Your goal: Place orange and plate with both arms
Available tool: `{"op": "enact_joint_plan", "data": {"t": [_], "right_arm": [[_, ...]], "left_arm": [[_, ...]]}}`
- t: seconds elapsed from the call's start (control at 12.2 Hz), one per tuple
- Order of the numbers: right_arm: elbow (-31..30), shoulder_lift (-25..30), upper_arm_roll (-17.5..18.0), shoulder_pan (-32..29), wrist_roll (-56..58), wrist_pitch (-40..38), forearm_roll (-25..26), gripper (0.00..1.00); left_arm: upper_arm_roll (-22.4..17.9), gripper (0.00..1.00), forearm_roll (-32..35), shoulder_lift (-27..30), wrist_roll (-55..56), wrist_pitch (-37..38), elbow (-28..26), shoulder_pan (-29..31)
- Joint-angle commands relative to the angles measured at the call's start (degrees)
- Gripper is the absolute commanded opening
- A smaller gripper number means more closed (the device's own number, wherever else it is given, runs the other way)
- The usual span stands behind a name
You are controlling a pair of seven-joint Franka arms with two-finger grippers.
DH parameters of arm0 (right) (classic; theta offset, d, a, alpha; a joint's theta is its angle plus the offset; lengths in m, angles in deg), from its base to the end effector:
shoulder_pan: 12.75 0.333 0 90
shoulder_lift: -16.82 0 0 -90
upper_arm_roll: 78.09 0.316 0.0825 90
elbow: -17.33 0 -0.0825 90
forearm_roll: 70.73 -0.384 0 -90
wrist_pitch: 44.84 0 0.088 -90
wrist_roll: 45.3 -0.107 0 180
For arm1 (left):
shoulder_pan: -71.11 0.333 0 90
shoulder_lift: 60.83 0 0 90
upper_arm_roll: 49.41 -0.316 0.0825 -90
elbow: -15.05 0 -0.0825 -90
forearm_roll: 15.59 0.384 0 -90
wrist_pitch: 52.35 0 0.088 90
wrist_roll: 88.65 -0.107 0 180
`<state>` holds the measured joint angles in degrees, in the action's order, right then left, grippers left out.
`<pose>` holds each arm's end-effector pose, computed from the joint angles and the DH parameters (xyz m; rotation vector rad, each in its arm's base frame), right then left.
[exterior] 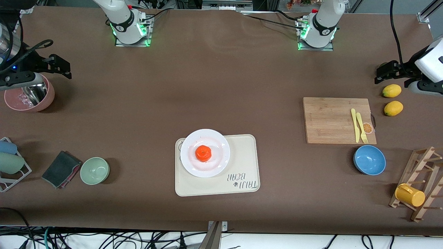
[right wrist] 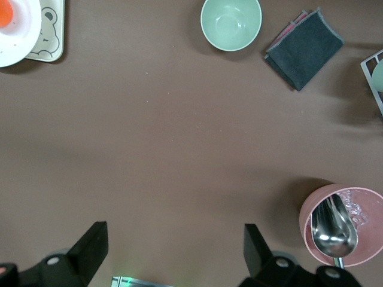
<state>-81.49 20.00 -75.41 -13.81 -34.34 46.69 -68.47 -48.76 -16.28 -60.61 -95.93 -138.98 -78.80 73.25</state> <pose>0.5351 0.0116 0.5845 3.0844 0.3436 -0.1164 0.5439 0.0128 0.5904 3.1106 -0.1573 -0.1885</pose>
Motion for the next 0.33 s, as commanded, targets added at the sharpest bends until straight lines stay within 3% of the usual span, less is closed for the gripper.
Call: {"op": "enact_joint_plan", "data": {"t": [0.0,0.25], "right_arm": [[2.1,-0.5,0.2,0.3,-1.0,-1.4,0.8,1.00],[2.4,-0.5,0.1,0.2,-1.4,-2.0,0.7,1.00]], "left_arm": [[-0.1,1.00,-0.1,-0.6,-1.2,1.1,1.5,-0.2],[-0.1,1.00,-0.1,-0.6,-1.2,1.1,1.5,-0.2]]}}
